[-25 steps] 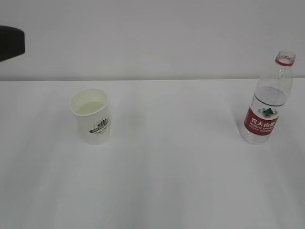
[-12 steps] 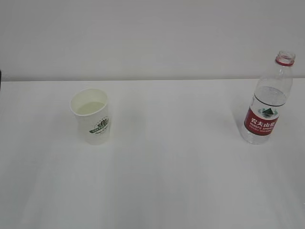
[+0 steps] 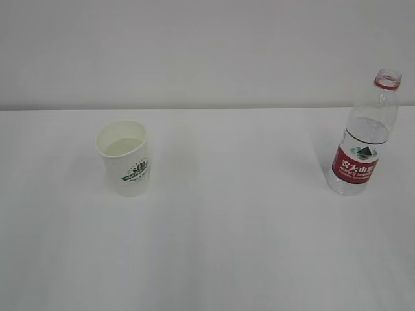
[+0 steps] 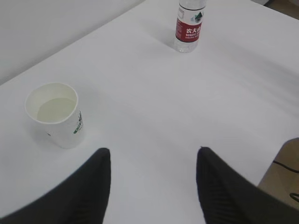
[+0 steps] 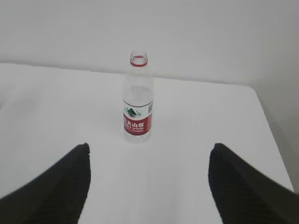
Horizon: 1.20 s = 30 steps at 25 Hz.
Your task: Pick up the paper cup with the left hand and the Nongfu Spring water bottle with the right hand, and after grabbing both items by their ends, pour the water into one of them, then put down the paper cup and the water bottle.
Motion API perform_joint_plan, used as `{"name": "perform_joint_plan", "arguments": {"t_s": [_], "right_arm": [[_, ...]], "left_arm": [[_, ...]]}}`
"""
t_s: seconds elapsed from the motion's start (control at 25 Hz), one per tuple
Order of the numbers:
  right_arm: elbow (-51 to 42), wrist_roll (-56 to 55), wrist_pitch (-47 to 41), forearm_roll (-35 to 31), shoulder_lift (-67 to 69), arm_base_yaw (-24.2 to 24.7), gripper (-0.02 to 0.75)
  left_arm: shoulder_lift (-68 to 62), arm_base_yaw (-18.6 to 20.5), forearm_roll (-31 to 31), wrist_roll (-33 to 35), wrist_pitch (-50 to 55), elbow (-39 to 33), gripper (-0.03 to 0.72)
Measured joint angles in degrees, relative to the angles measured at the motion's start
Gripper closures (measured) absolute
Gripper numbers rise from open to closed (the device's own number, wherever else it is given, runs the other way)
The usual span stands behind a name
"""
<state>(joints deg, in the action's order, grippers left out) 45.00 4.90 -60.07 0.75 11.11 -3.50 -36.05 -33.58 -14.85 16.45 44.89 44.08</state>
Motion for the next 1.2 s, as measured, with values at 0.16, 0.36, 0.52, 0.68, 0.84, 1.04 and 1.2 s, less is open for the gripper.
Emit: {"name": "perform_joint_plan", "arguments": {"t_s": [0.16,0.36,0.52,0.68,0.84,1.04,1.2], "right_arm": [[0.0,1.6,-4.0,-0.1,-2.0,0.0,0.148],[0.0,3.6,-9.7,-0.1,-3.4,0.0,0.148],[0.0,4.0,-12.7,-0.2,-4.8,0.0,0.148],[0.0,4.1,-12.8,-0.2,-5.1,0.0,0.148],[0.0,4.1,-13.0,-0.8,-5.2,0.0,0.148],[0.0,4.0,-13.0,-1.2,-5.3,0.0,0.148],[0.0,3.7,-13.0,-1.2,-5.3,0.0,0.148]], "left_arm": [[3.9,0.0,0.0,0.0,2.7,0.0,0.281],[7.5,0.0,0.0,0.0,5.9,0.0,0.286],[9.9,0.0,-0.1,0.0,7.1,-1.7,0.291],[12.0,0.0,-0.2,-2.2,8.2,-4.0,0.293],[14.0,0.0,-0.2,-5.3,8.4,-5.9,0.297],[15.2,0.0,2.0,-8.6,10.4,-7.6,0.306],[15.7,0.0,6.4,-12.6,12.6,-8.1,0.309]]}}
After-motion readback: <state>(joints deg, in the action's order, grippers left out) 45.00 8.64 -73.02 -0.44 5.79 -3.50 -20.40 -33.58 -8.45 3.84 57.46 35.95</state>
